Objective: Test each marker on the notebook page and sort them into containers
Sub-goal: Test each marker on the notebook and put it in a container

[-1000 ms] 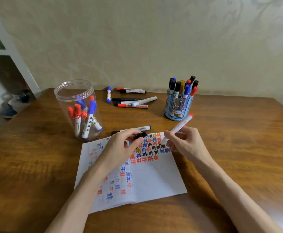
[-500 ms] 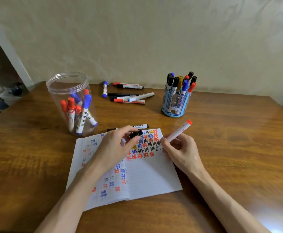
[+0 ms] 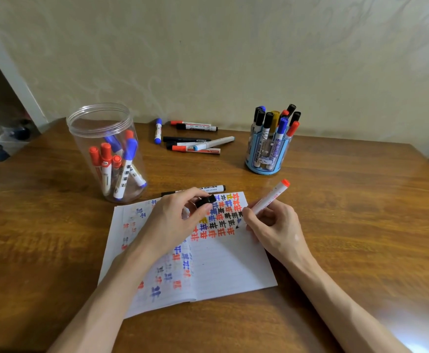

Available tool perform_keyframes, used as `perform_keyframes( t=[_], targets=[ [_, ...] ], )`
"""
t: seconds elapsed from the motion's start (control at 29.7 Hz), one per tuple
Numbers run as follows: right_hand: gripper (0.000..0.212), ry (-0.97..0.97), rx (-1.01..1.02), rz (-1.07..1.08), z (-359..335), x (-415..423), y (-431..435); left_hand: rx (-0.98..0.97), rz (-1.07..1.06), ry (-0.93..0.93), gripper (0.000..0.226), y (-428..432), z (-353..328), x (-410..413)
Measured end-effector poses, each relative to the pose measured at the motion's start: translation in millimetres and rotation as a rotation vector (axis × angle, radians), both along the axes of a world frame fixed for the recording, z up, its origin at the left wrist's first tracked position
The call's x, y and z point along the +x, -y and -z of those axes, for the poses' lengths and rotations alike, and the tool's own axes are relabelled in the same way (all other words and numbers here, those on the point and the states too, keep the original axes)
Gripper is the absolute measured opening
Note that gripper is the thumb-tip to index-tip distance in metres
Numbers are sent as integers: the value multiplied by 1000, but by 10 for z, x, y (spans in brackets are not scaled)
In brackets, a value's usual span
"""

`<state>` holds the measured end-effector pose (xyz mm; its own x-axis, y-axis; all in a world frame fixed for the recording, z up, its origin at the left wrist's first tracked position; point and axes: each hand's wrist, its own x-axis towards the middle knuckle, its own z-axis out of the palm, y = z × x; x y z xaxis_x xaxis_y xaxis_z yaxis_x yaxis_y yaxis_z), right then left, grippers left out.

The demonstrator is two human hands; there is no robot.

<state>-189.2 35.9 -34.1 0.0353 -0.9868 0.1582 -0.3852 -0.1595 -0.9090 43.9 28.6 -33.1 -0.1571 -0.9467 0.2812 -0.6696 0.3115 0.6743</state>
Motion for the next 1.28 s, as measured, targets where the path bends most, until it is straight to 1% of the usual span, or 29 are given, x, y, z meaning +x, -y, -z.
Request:
perform_keyframes(
  t=[0.34,0.57,0.71,0.87,1.08,1.28],
  targets=[
    [12,-7,-14,-6,16,-10,6,-11,-2,7,31,10,22,9],
    [10,-98,-72,1,27,-6,-5,-12,-7,2,31,0,15,11],
    [12,-81,-76,9,34,-23,-2,-9,-12,1,30,-13,-6,2],
    [12,-4,-56,4,17,-27,6,-15,-13,0,29,-17,-7,6],
    [9,-69,-58,-38,37,-7,-4,-20,-8,-9,30,-10,2,15],
    [13,-100,-93,41,52,-18,-2,-16,-10,-9,31,-7,9,26]
  ],
)
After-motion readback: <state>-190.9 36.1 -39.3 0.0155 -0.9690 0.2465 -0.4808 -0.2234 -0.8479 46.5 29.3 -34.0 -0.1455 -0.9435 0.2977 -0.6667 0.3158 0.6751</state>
